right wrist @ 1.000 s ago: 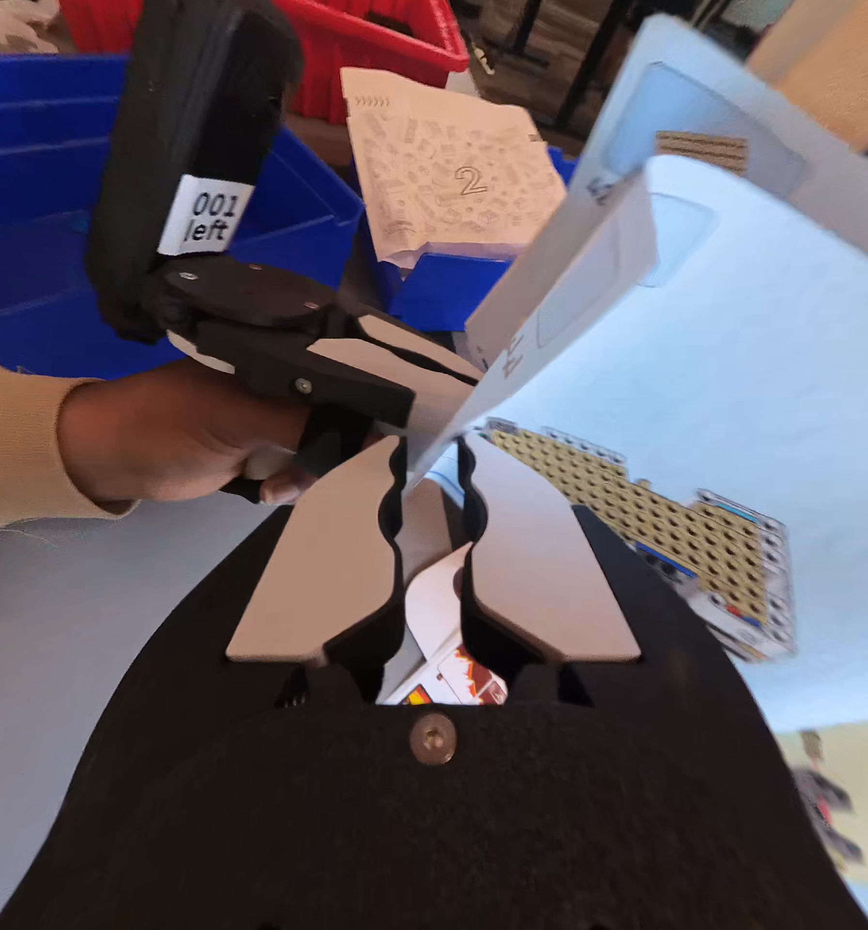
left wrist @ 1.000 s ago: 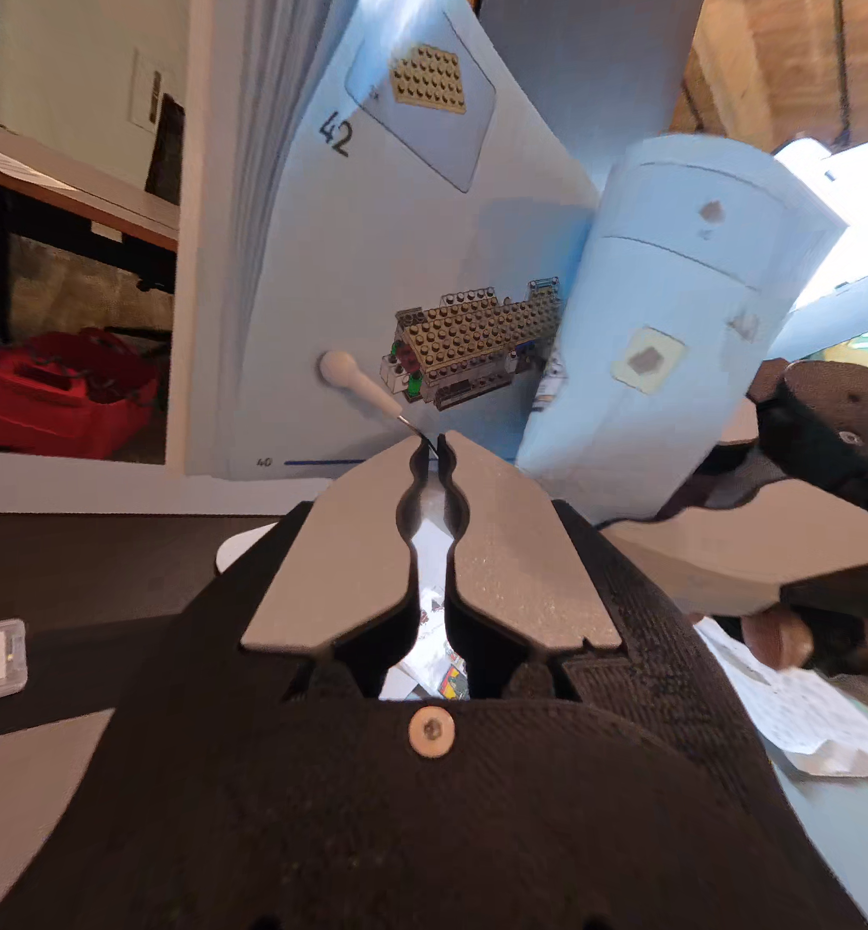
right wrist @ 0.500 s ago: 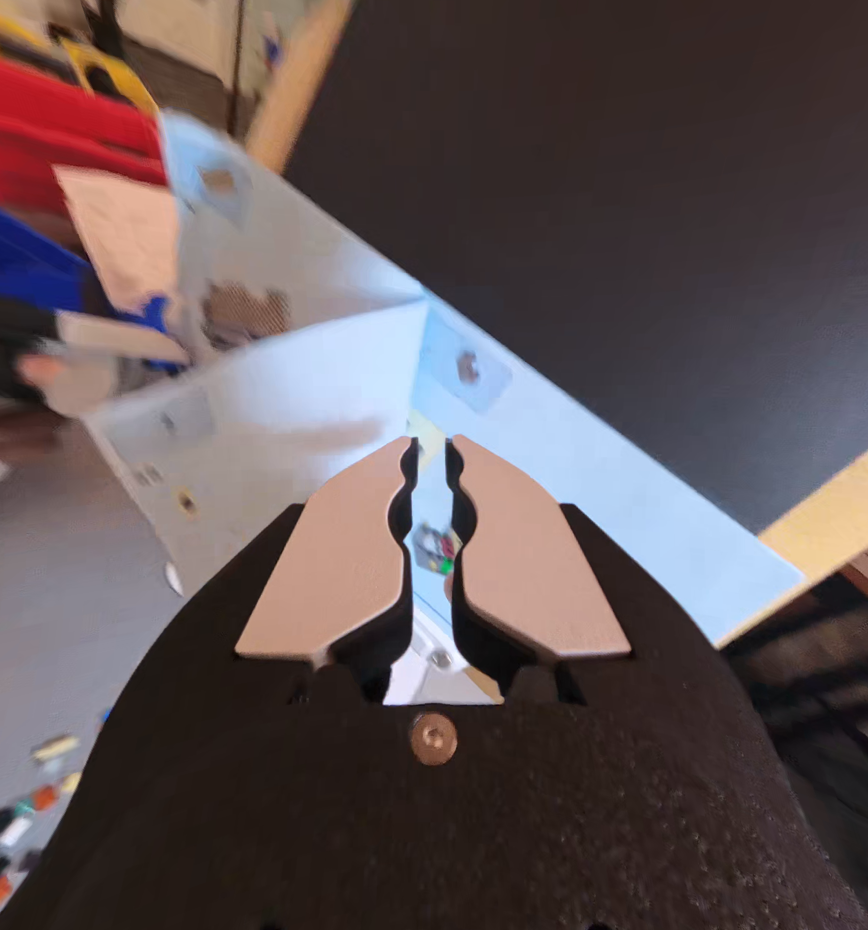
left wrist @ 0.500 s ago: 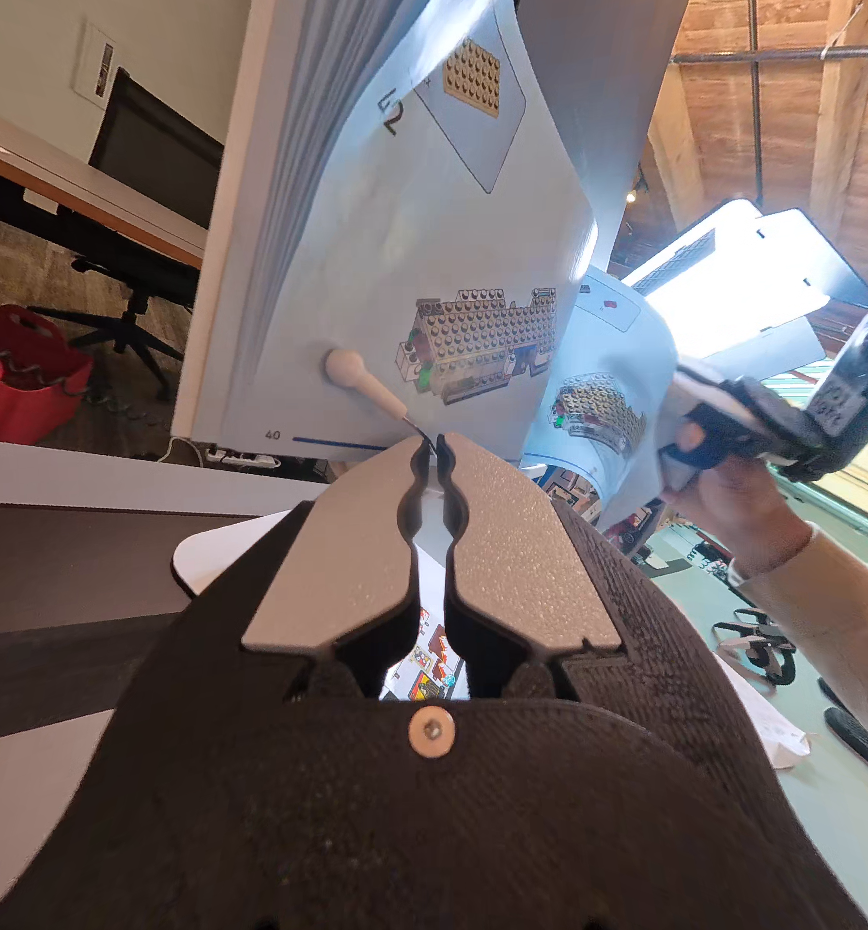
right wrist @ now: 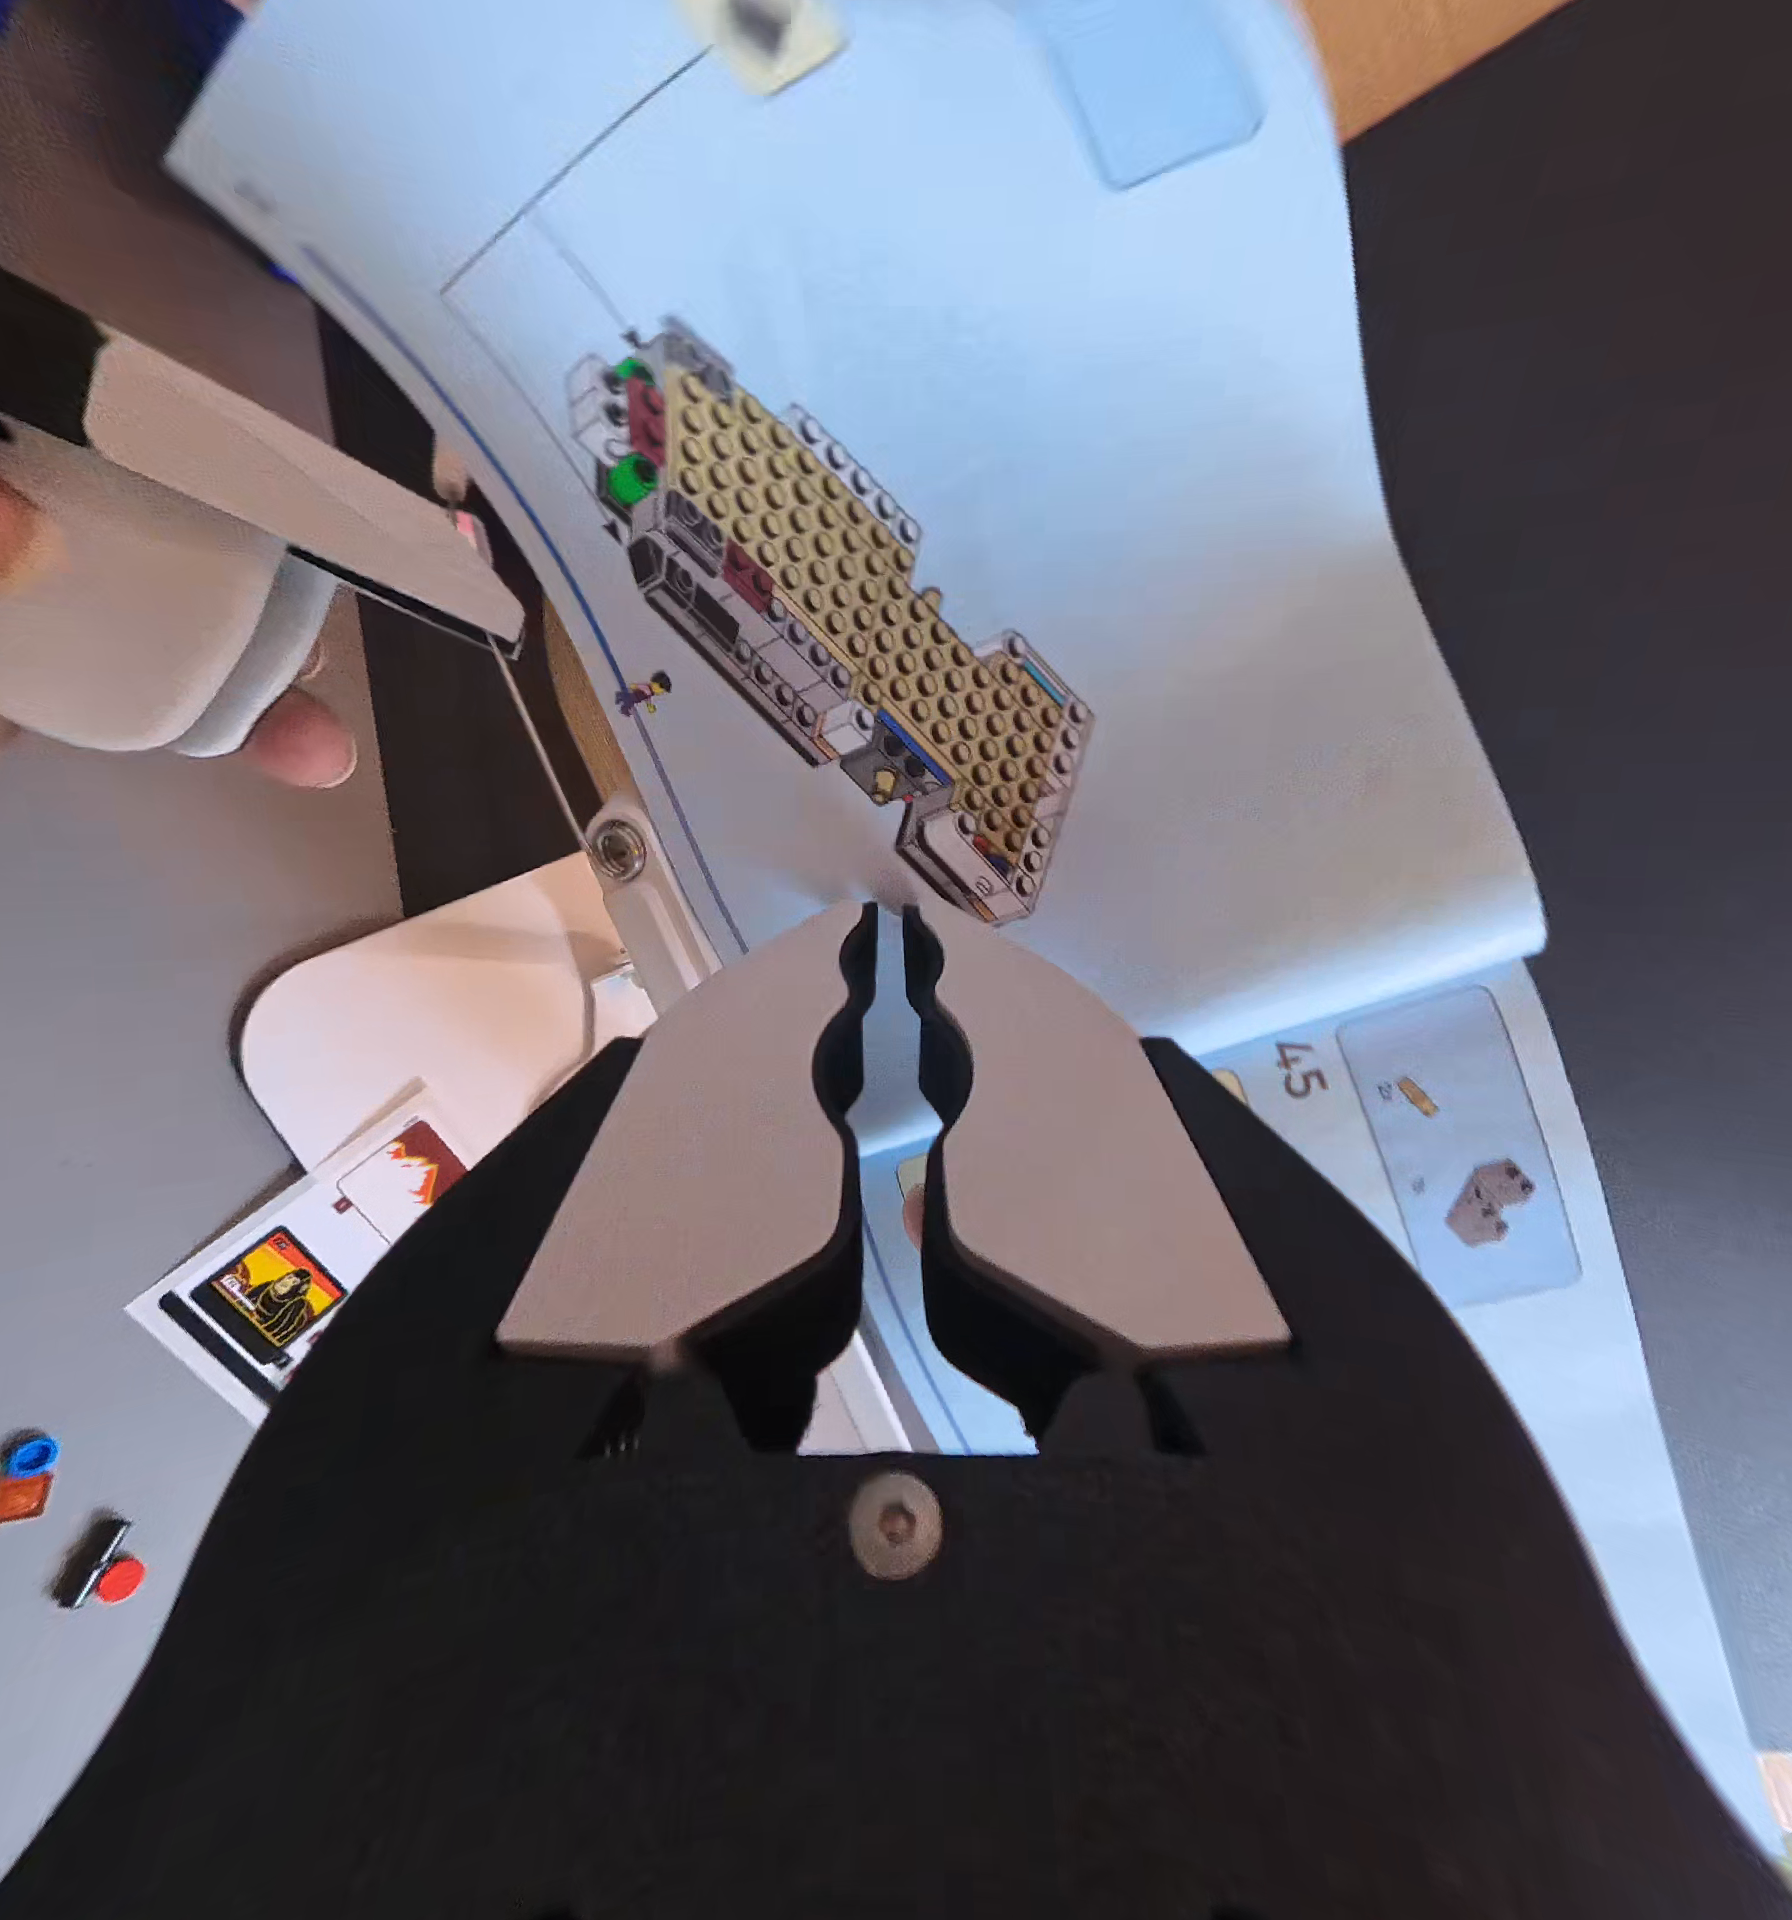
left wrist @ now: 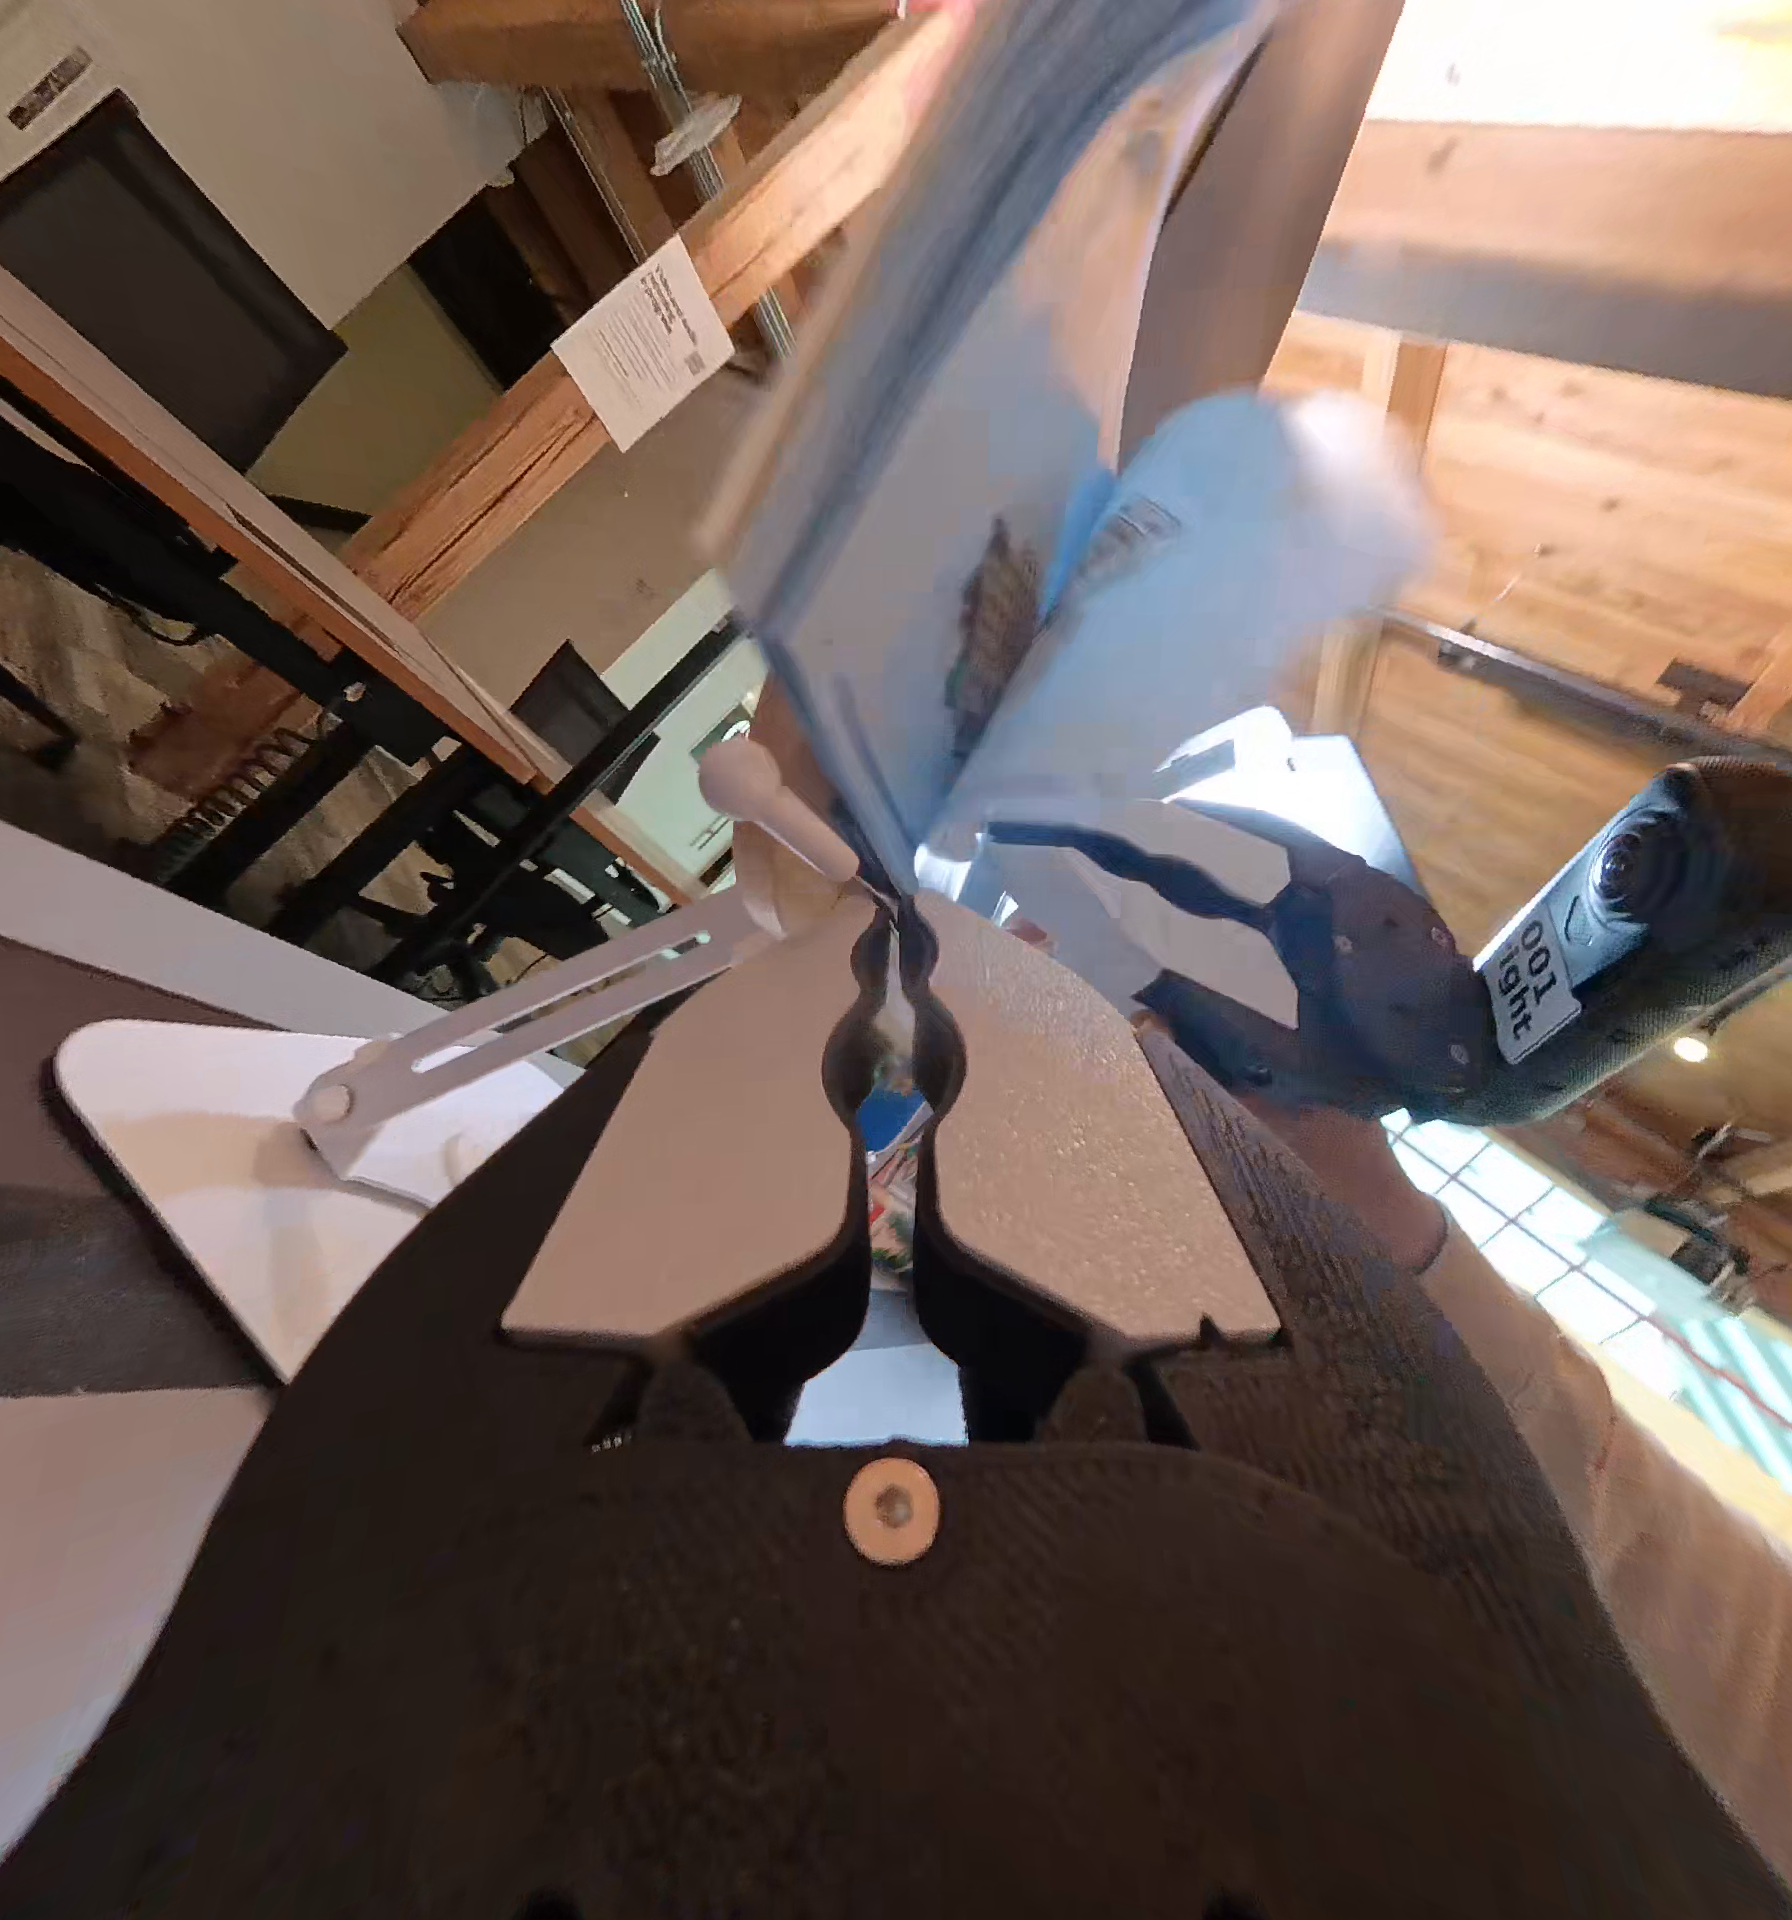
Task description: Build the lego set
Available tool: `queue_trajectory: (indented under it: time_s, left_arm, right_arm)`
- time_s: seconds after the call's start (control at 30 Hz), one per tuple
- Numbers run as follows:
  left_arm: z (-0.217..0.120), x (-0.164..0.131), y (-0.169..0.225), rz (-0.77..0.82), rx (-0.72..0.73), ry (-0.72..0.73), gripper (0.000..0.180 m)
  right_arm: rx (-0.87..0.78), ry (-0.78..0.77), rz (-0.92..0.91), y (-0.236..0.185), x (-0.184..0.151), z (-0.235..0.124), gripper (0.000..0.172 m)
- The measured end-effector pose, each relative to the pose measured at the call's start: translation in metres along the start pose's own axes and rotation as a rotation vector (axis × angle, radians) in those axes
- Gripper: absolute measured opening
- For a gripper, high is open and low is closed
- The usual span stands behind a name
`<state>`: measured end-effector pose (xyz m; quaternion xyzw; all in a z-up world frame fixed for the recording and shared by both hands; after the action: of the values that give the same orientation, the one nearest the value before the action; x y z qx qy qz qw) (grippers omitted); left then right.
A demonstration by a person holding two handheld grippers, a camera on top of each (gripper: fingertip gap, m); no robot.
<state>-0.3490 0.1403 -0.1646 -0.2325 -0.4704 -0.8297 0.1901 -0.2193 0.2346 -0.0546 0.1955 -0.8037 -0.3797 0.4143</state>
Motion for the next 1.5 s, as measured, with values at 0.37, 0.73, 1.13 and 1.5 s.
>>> queue_trajectory:
  time_s: [0.37, 0.73, 1.13, 1.5]
  left_arm:
    - [0.020, 0.012, 0.053, 0.543, 0.262, -0.181, 0.001]
    - [0.084, 0.003, 0.089, 1.362, 0.328, -0.753, 0.002]
    - [0.100, -0.032, 0.092, 1.800, 0.329, -0.999, 0.001]
    - [0.074, -0.021, 0.110, 1.389, 0.310, -0.691, 0.022]
  right_arm:
    - [-0.042, -0.031, 0.036, -0.008, 0.009, 0.011, 0.000]
    - [0.065, 0.112, 0.103, -0.018, -0.011, -0.008, 0.013]
    - [0.000, 0.131, 0.364, -0.002, -0.052, -0.021, 0.003]
    - [-0.019, 0.194, 0.545, -0.004, -0.097, -0.079, 0.020]
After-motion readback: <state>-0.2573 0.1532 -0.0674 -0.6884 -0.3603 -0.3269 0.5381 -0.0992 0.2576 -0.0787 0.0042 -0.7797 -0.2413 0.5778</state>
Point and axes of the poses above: each gripper's, where its closed fingertips meet, z out along the fingers, x out of its top, y = z × x across the jaws, the point moved 9 cm from there along -z, back along the fingers, and after that the axes turned 1 degree about -x, right-handed, at the moved point
